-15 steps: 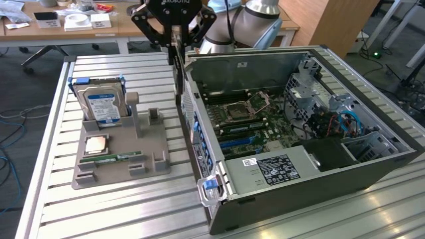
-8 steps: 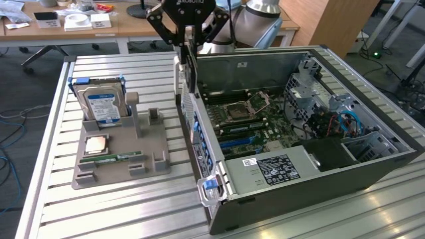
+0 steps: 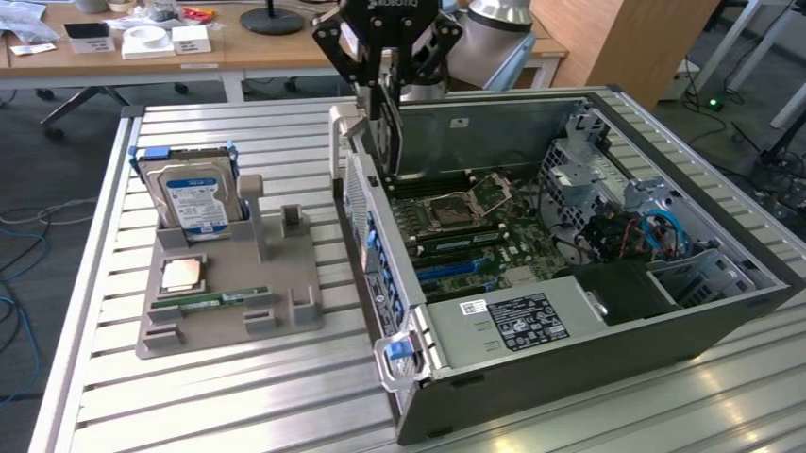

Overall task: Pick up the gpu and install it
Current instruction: 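Pick up the gpu and move the gpu toward the slot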

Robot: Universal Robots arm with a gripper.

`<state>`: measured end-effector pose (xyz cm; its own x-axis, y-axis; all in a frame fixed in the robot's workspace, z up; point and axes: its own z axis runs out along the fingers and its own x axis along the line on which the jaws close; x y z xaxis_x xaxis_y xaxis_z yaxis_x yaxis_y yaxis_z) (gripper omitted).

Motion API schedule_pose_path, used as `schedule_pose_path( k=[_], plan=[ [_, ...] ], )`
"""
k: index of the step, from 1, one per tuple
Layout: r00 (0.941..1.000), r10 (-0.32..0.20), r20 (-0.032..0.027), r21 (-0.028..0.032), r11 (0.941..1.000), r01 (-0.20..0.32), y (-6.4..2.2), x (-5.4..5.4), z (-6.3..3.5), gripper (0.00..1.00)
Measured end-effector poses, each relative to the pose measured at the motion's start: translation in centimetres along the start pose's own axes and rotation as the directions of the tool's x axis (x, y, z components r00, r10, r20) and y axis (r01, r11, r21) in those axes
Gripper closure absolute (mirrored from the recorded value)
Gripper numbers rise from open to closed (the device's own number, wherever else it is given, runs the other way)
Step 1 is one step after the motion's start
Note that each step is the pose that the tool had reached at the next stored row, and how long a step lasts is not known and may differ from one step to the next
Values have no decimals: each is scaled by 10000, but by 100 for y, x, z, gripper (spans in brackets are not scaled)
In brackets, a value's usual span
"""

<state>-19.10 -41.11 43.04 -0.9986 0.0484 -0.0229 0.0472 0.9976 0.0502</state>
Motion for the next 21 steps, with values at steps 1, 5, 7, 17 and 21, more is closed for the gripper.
schedule_pose_path(
  k=[1,5,7,17,21],
  plan=[
    [10000,2,0,-2,10000,-2,2,-39,1,74],
    [10000,1,-1,-7,10000,-1,10,-197,4,74],
    [10000,1,-1,-11,10000,-1,14,-279,7,74],
    [10000,-1,-2,-23,10000,1,35,-670,17,74],
    [10000,-1,-2,-27,10000,1,43,-819,21,74]
  ],
)
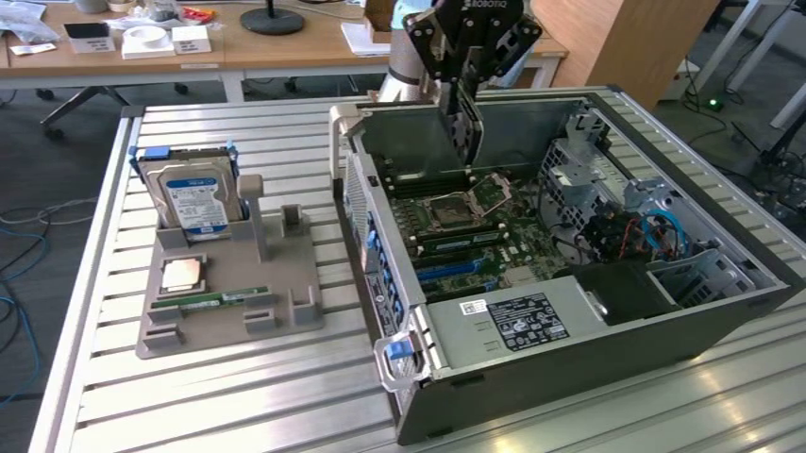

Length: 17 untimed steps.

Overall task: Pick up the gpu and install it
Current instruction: 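Pick up the gpu and move the gpu toward the slot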

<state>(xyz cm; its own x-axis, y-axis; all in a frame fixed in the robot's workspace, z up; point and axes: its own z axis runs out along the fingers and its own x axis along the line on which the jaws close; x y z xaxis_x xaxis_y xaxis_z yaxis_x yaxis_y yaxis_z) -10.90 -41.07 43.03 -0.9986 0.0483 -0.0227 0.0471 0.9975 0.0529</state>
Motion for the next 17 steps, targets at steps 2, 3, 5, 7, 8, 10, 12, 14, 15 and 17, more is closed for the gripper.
schedule_pose_path(
  k=[2,3,5,7,8,10,12,14,15,17],
  plan=[
    [10000,2,1,-3,10000,-2,4,-76,2,74],
    [10000,1,0,-4,10000,-1,6,-115,3,74],
    [10000,1,-1,-6,10000,-1,11,-194,5,74],
    [10000,1,-1,-8,10000,-1,15,-274,7,74],
    [10000,-1,-1,-9,10000,1,17,-311,8,74],
    [10000,1,-1,-11,10000,-1,20,-376,10,74],
    [10000,-2,-1,-11,10000,2,22,-415,10,74],
    [10000,-1,-1,-12,10000,1,22,-418,11,74],
    [10000,0,0,-13,10000,0,22,-419,12,74],
    [10000,1,-1,-12,10000,-1,23,-419,11,74]
  ],
)
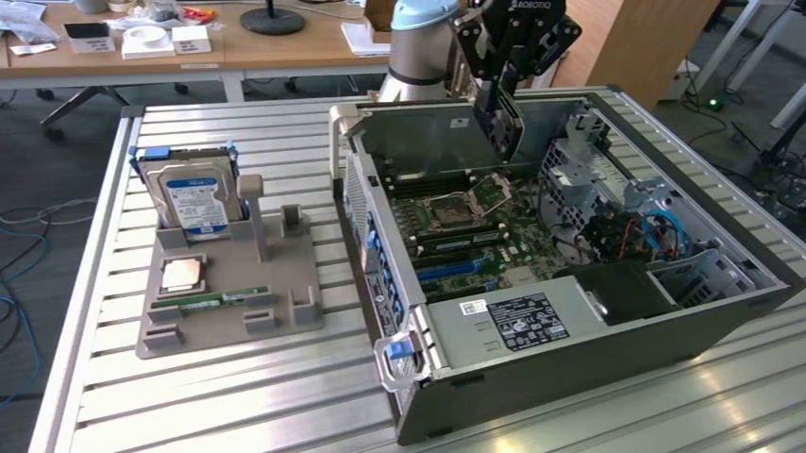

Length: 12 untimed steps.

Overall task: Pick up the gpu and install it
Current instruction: 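Pick up the gpu and move the gpu toward the slot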

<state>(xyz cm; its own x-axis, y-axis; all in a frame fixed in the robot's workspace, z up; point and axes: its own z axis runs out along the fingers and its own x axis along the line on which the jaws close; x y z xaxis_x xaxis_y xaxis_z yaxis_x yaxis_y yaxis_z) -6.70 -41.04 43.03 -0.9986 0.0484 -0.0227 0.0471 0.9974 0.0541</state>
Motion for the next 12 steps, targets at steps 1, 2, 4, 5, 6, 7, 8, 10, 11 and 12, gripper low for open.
schedule_pose_path(
  k=[1,2,4,5,6,7,8,10,11,12],
  plan=[
    [10000,0,0,0,10000,0,0,0,0,74],
    [10000,-1,0,0,10000,1,0,0,0,74],
    [10000,-1,0,0,10000,1,0,0,0,74],
    [10000,-1,0,0,10000,1,0,0,0,74],
    [10000,-1,0,0,10000,1,0,-1,0,74],
    [10000,-2,0,0,10000,2,0,-3,0,74],
    [10000,-3,0,0,10000,3,0,-9,0,74],
    [10000,-1,0,0,10000,1,1,-24,1,74],
    [10000,-1,0,0,10000,1,2,-35,1,74],
    [10000,-1,0,0,10000,1,3,-49,1,74]
  ],
)
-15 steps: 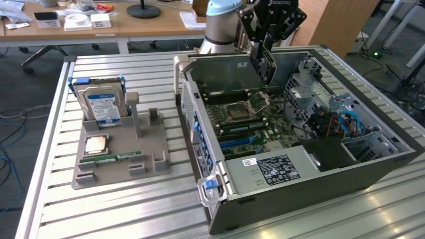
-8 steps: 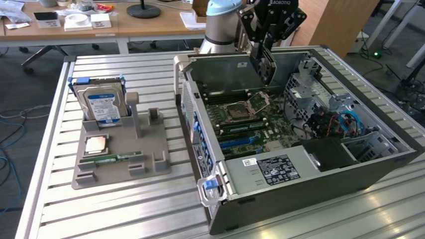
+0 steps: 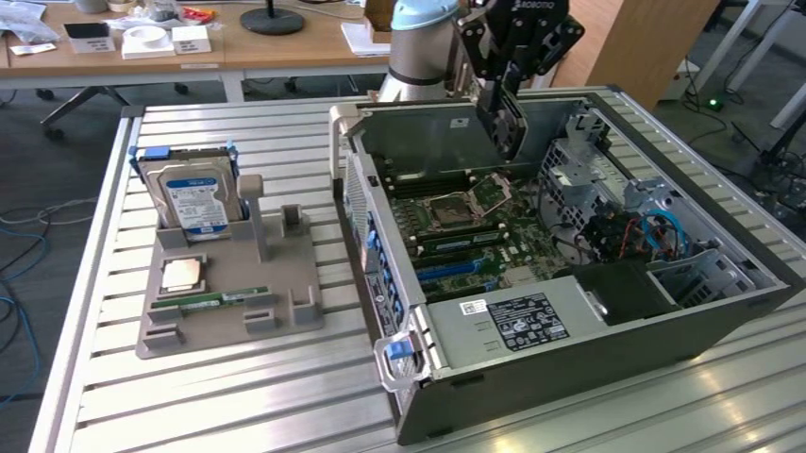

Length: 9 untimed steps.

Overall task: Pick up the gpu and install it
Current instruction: 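Pick up the gpu and move the gpu toward the slot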

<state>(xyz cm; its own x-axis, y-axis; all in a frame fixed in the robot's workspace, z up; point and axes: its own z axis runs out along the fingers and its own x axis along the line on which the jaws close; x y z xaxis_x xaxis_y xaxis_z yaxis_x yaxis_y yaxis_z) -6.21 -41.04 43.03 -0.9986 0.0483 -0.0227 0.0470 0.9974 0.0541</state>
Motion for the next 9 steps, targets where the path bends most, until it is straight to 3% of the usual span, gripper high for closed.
schedule_pose_path(
  k=[9],
  plan=[
    [10000,-4,0,-1,10000,4,3,-65,2,74]
  ],
)
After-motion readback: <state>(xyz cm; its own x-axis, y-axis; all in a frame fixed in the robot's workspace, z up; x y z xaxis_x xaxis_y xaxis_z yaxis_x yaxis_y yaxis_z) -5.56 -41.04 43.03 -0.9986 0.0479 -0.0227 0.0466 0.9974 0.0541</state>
